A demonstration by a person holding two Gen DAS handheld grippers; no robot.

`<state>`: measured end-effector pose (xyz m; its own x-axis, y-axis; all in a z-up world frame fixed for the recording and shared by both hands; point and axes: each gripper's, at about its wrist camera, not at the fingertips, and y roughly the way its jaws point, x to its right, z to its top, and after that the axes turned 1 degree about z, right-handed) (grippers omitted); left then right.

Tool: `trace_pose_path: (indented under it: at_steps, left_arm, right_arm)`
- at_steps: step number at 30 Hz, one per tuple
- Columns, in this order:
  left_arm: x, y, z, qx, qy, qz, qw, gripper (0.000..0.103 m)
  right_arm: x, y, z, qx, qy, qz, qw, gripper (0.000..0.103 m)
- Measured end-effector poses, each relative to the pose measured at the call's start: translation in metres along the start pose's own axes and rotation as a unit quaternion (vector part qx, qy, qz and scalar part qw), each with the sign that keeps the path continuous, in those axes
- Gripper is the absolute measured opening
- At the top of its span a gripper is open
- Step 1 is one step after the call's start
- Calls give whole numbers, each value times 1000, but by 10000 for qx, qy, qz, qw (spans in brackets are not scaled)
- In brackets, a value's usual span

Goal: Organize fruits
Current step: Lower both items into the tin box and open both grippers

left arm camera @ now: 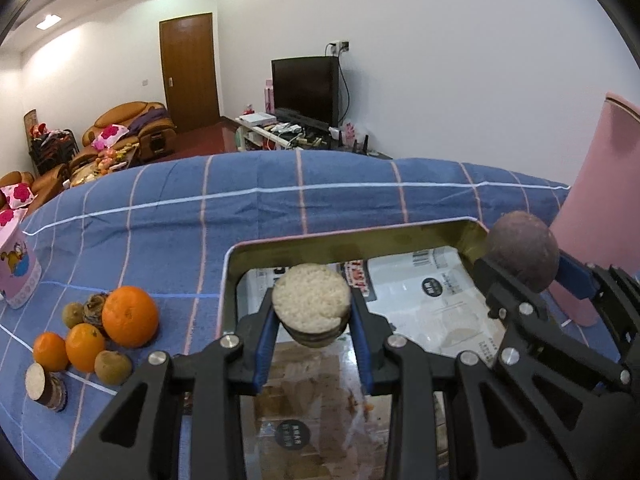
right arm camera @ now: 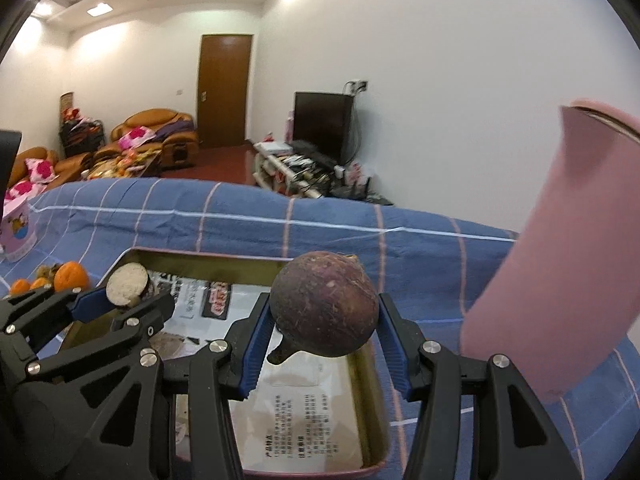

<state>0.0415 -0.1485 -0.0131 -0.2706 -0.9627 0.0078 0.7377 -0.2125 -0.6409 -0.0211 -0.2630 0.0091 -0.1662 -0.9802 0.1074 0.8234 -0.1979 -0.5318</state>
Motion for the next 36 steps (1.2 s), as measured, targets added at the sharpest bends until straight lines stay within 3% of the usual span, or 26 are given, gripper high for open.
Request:
trace_pose_path:
  at_steps: [11,19,21,23,24,25,26,29,36]
  left_arm:
    - [2,8,-3,-252,127,-107,9995,36]
    - [2,10,-1,-306,112,-208,9993,40]
    - [3,8,-1,-238,120,-219,9994,46]
    - [6,1,-2,-107,213,-178,9996,78]
    - [11,-5,-3,44,330,-106,9994,86]
    - [14,-9,-3,163,400,-43,9991,98]
    - [17,-15,-5,327,474,28,9983,103]
    - [26,-30,-9,726,669,121,9950,103]
    - [16,-37,-11,920,487,387,9938,103]
  right_arm:
    - [9,26,-5,-621,359,1056,9918,53]
    - [12,16,-10,-484,530,1230,9898,56]
    - [18,12,-11,-372,690,1358,9876,58]
    - [25,9,-12,-294,907,1470,9845,66]
    - [28,6,-12,-226,1023,1519,9828,72]
    - [33,1,-12,-56,1183,1505,9815,73]
    - [35,-5,-11,94,1260,1443,9814,73]
    - [40,-19,-9,507,1350,1115,9832,76]
    - [48,-33,-8,1025,1484,554,9820,80]
